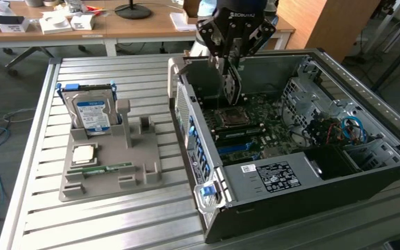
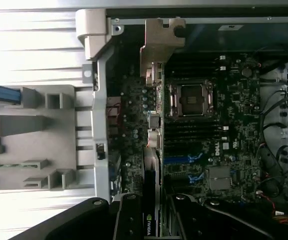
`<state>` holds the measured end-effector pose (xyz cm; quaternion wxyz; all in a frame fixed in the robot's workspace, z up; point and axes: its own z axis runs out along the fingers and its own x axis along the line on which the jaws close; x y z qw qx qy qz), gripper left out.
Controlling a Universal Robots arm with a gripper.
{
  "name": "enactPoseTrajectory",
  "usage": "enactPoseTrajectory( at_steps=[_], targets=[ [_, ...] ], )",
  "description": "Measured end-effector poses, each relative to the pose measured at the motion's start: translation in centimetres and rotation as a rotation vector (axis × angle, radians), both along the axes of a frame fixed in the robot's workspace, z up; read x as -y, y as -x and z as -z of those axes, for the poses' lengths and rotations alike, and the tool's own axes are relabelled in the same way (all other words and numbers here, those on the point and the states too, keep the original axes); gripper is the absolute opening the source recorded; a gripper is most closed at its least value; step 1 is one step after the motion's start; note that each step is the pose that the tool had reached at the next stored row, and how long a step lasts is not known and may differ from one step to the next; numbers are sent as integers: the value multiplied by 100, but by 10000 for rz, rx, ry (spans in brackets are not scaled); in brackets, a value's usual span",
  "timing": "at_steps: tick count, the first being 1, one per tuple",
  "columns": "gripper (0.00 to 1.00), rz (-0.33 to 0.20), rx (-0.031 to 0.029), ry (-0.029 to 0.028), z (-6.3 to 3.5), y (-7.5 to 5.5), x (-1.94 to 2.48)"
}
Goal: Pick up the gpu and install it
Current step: 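Pick up the gpu and move the gpu toward the slot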
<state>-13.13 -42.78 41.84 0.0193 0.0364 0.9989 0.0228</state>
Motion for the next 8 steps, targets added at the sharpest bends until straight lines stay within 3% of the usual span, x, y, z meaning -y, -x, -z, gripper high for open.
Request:
enactPoseTrajectory(
  at_steps=[8],
  targets=[
    [26,-1,1,-1,1,-285,0]
  ],
)
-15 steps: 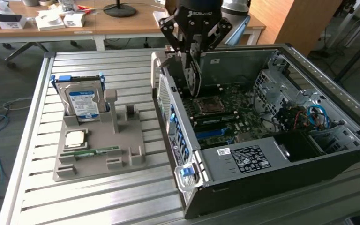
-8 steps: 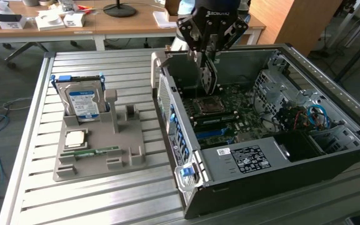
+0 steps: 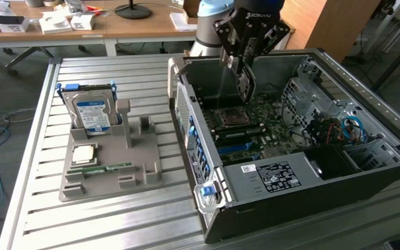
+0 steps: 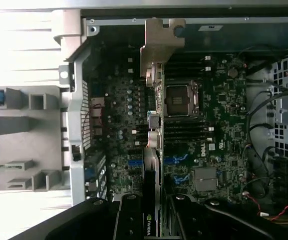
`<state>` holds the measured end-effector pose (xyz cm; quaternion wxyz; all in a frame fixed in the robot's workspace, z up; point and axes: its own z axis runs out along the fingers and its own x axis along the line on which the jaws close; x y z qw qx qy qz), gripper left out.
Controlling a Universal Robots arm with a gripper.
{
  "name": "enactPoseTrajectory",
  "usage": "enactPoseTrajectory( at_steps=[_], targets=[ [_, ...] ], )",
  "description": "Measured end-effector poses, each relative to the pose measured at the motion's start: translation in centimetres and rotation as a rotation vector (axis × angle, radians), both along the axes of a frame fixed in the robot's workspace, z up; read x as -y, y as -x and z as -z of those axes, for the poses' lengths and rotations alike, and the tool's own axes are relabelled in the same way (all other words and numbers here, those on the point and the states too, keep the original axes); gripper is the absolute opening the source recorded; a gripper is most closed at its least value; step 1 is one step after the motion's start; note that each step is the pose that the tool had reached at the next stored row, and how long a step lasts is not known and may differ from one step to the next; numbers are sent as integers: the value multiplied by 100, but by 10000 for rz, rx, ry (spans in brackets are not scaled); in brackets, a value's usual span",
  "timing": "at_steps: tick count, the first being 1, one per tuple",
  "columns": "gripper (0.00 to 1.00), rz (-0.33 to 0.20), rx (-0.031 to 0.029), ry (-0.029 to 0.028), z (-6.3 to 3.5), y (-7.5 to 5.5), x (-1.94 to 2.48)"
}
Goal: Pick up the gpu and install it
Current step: 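Pick up the gpu and move the gpu toward the slot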
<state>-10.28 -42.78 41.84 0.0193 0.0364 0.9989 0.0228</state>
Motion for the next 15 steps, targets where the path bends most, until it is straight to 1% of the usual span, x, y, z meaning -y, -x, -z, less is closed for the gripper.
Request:
enactPoseTrajectory(
  at_steps=[5,11,15],
  targets=[
    [26,1,0,0,0,-128,0],
    [26,1,0,0,0,-239,0],
    [26,-5,0,1,0,-350,0]
  ],
)
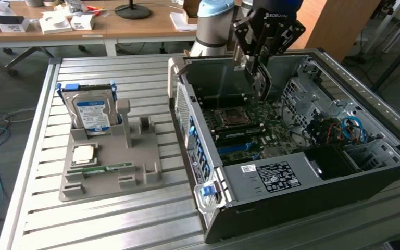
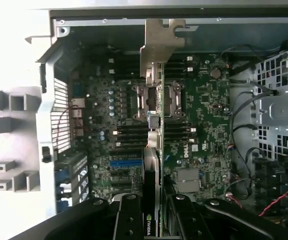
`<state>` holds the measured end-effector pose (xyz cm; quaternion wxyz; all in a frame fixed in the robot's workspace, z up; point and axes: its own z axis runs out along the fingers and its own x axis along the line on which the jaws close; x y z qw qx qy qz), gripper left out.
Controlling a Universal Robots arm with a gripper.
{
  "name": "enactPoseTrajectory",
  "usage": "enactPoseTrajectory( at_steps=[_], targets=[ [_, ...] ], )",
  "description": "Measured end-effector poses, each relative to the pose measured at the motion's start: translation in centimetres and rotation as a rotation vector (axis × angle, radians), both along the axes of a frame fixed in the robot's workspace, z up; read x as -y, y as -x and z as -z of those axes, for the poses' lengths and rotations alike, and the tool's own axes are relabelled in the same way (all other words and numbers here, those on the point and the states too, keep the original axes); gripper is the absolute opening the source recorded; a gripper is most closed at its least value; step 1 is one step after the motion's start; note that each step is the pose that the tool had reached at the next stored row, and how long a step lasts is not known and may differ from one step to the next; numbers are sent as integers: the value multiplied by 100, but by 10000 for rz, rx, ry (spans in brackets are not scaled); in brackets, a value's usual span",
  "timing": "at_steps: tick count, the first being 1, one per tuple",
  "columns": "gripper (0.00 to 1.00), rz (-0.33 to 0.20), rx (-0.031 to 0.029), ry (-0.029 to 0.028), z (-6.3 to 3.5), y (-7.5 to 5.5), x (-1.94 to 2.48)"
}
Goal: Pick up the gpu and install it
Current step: 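Pick up the gpu and move the gpu toward the slot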
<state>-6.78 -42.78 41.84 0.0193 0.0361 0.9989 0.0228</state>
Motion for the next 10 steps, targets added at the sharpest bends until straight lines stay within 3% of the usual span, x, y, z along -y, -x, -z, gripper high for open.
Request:
enactPoseTrajectory(
  at_steps=[10],
  targets=[
    [26,-7,0,0,0,-314,0]
  ],
)
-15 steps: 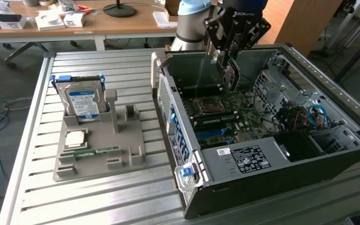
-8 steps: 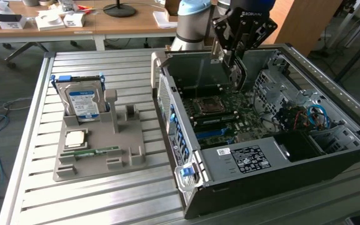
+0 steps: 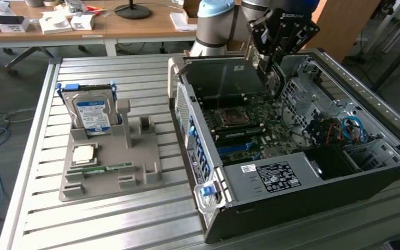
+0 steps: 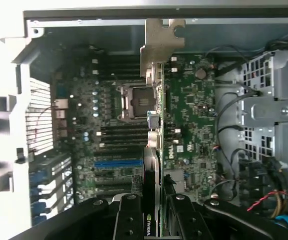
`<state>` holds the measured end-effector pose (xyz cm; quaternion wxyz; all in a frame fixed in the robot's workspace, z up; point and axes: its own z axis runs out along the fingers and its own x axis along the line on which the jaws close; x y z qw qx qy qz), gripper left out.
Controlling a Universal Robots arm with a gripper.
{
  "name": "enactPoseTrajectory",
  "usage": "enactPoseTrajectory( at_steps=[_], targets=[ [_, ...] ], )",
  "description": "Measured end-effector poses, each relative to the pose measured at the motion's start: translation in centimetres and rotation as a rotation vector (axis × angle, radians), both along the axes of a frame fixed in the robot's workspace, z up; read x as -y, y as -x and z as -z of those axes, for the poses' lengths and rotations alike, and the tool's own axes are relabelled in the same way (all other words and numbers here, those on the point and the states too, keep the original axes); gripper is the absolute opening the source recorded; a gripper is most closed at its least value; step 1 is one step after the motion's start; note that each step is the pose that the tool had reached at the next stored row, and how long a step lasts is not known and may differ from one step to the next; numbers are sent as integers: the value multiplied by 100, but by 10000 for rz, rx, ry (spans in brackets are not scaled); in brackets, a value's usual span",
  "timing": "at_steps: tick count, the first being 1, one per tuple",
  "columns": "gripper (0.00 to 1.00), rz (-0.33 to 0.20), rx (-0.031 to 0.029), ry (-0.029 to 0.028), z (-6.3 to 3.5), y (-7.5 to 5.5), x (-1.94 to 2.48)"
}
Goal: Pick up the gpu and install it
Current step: 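Pick up the gpu and move the gpu toward the slot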
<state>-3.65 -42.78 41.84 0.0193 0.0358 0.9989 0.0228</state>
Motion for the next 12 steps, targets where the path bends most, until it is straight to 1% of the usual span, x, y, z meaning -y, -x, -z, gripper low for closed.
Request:
enactPoseTrajectory(
  at_steps=[7,12],
  targets=[
    [26,-5,0,0,0,-229,0],
    [26,-6,0,-1,0,-359,0]
  ],
)
